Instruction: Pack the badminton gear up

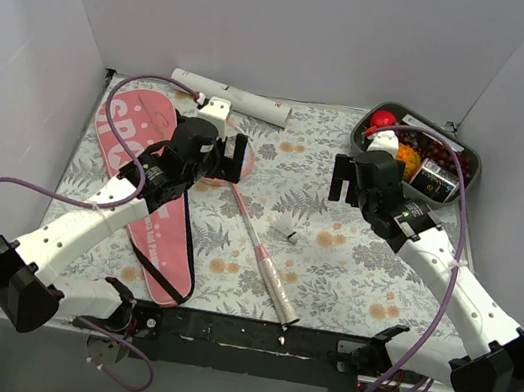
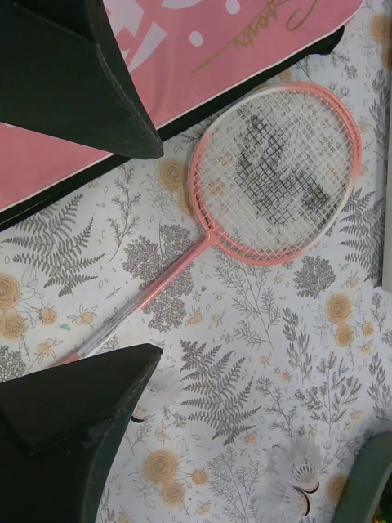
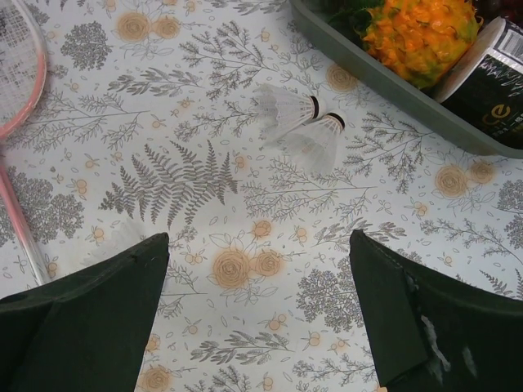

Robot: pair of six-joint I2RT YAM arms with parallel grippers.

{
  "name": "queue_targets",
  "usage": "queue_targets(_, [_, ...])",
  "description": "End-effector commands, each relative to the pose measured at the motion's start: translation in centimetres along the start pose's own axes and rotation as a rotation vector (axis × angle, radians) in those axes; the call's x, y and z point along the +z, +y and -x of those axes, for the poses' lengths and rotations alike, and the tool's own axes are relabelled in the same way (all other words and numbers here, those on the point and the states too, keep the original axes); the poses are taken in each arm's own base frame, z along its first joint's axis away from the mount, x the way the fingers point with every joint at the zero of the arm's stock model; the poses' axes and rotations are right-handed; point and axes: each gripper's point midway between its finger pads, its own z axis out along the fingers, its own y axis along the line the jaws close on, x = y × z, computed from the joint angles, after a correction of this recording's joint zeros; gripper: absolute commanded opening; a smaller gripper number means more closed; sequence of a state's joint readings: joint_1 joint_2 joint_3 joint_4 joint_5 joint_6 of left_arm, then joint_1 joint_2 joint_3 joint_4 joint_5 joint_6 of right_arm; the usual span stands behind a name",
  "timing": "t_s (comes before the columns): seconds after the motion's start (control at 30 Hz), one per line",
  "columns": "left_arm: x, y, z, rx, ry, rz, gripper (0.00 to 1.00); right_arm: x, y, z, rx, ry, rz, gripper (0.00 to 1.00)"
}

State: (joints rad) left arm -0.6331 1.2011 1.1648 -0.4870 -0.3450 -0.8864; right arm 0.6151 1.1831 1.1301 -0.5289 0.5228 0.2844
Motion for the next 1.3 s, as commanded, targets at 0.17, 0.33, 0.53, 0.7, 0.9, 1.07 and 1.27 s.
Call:
queue_targets(0.17, [-1.7,-0.9,1.1,0.031,-0.046,-0.096,0.98,-1.2,-0.3,2.4,0.048,-0.074,0.005,0.98])
queue_targets(0.33, [-1.1,-0.3,1.2,0.051,-0.041,-0.049,0.98,-0.9,0.4,1.7,0.025,-0.045,0.042,0.98])
queue_targets(0.53, [2.4,1.7,1.5,0.146,-0.029,0.104,0.98,-0.1,2.2,0.0,-0.015,0.024,0.127,0.98])
queue_targets(0.7, [5.3,4.3,2.3,0.097,-0.041,0.114,0.98,1.9,4.0,-0.5,-0.028,0.035,0.177,0.98])
queue_targets(0.9, [9.1,8.8,4.2,-0.027,-0.090,0.118,0.98,4.5,7.9,1.4,0.015,0.066,0.262,0.95])
queue_targets(1.07, [15.0,8.3,3.6,0.117,-0.066,0.085,0.98,4.6,9.3,0.6,0.035,0.079,0.333,0.94])
queue_targets(1.27, [20.4,7.7,3.9,0.297,-0.129,0.039,0.98,4.3,9.6,-0.2,0.030,0.083,0.370,0.95])
